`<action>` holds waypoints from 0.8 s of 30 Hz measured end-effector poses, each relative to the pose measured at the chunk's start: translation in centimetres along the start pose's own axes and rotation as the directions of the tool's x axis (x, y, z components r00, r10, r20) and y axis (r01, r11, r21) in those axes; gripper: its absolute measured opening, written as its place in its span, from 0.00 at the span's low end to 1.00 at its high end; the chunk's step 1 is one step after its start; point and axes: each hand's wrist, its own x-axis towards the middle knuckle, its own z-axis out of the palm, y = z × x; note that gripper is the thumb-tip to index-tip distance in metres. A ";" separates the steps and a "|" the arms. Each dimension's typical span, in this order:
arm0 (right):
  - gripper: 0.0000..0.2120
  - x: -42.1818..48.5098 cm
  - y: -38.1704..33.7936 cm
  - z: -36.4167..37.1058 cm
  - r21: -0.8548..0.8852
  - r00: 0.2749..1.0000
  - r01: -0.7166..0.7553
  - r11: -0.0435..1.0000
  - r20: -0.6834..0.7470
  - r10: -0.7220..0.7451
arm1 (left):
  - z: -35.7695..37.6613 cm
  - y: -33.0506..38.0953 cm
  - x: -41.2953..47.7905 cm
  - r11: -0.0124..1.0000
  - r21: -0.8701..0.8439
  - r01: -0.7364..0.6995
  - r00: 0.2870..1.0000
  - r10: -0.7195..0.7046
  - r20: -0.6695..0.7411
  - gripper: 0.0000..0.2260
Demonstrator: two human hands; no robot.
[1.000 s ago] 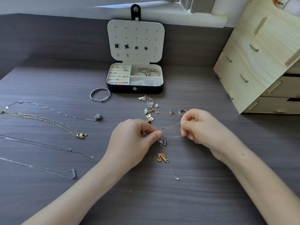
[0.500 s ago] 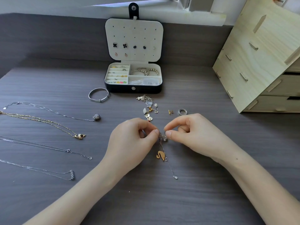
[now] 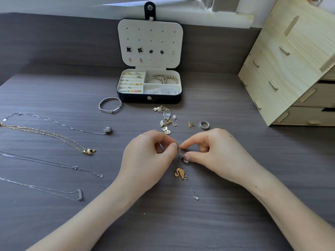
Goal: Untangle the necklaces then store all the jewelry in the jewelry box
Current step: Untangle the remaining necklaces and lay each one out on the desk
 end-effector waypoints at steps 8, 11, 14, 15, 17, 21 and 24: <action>0.07 -0.1 -0.4 -0.1 -0.067 0.995 0.002 0.998 -0.098 -0.008 | 0.1 0.0 -0.2 1.000 -0.018 0.016 0.999 -0.017 -0.027 0.08; 0.09 0.1 -0.3 -0.2 0.097 0.992 -0.018 0.995 -0.123 0.030 | 0.2 0.0 -0.2 1.000 0.026 0.003 0.999 -0.002 -0.044 0.08; 0.09 0.2 -0.6 -0.5 0.363 0.985 -0.071 0.929 -0.121 0.122 | 0.3 0.1 -0.3 0.993 0.110 -0.033 0.998 0.039 -0.045 0.08; 0.10 0.2 -0.7 -0.6 0.439 0.982 -0.097 0.893 -0.103 0.157 | 0.3 0.2 -0.3 0.990 0.132 -0.041 0.998 0.047 -0.045 0.08; 0.10 0.2 -0.8 -0.5 0.527 0.975 -0.149 0.837 -0.061 0.212 | 0.3 0.2 -0.3 0.988 0.151 -0.045 0.998 0.052 -0.039 0.07; 0.06 0.3 -0.9 -0.4 0.572 0.967 -0.178 0.801 -0.049 0.250 | 0.2 0.0 -0.2 0.991 0.126 -0.053 0.998 0.055 -0.012 0.08; 0.08 0.2 -0.7 -0.5 0.553 0.962 -0.163 0.817 -0.094 0.255 | 0.1 0.0 -0.2 0.992 0.111 -0.052 0.998 0.053 -0.012 0.09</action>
